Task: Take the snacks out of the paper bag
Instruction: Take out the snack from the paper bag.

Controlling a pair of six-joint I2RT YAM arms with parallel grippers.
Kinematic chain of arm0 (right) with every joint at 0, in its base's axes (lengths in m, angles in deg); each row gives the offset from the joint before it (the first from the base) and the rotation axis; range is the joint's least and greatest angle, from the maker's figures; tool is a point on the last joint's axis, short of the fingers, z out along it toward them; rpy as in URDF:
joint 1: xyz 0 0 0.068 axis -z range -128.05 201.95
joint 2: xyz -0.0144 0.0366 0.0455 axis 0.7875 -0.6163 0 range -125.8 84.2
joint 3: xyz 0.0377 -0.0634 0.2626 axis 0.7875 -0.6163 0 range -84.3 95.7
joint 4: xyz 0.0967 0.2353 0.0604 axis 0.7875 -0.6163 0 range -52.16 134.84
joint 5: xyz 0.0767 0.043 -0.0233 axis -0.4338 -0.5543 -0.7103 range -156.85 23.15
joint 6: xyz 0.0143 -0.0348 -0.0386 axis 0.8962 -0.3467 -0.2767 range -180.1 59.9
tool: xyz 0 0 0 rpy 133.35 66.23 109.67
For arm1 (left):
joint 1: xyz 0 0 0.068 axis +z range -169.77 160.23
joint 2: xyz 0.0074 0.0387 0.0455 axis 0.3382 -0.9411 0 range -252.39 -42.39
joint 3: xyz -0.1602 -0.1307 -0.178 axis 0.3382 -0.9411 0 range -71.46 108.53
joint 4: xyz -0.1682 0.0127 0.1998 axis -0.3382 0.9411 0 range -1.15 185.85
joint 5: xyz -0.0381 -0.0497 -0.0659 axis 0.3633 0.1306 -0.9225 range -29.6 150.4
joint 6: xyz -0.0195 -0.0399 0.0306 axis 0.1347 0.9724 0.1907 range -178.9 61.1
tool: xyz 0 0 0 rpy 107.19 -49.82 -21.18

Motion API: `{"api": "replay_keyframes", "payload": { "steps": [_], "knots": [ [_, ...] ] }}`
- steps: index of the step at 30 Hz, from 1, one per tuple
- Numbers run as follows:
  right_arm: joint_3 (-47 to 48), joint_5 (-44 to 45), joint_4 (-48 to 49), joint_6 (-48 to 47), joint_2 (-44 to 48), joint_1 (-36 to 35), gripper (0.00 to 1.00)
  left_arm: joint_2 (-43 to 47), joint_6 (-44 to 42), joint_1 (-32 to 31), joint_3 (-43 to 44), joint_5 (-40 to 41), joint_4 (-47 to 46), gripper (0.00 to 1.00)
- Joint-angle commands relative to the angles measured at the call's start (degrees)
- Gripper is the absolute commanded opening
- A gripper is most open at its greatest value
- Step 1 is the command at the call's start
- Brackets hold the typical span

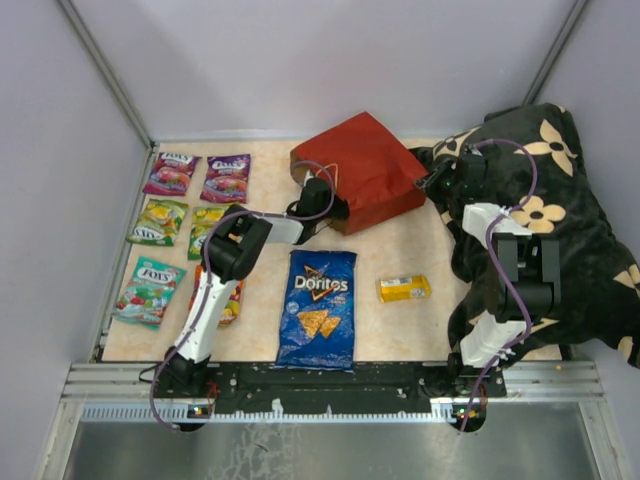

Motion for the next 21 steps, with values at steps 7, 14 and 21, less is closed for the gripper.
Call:
{"api": "replay_keyframes", "payload": {
  "steps": [7,14,21],
  "knots": [
    [3.03,-4.44,0.5,-2.09,-0.48,-1.61,0.2,-9.69,7.95,-2.63,2.43,-5.73,-9.55,0.58],
    [3.91,-4.92,-0.99,-3.14,-0.15,-2.03,0.21,-10.76,4.69,-3.01,6.51,-5.64,-9.75,0.48],
    [3.9,-5.06,-1.37,-3.07,0.67,-2.03,0.21,-7.91,0.77,-1.74,4.07,-4.81,-11.73,0.0]
  ]
}}
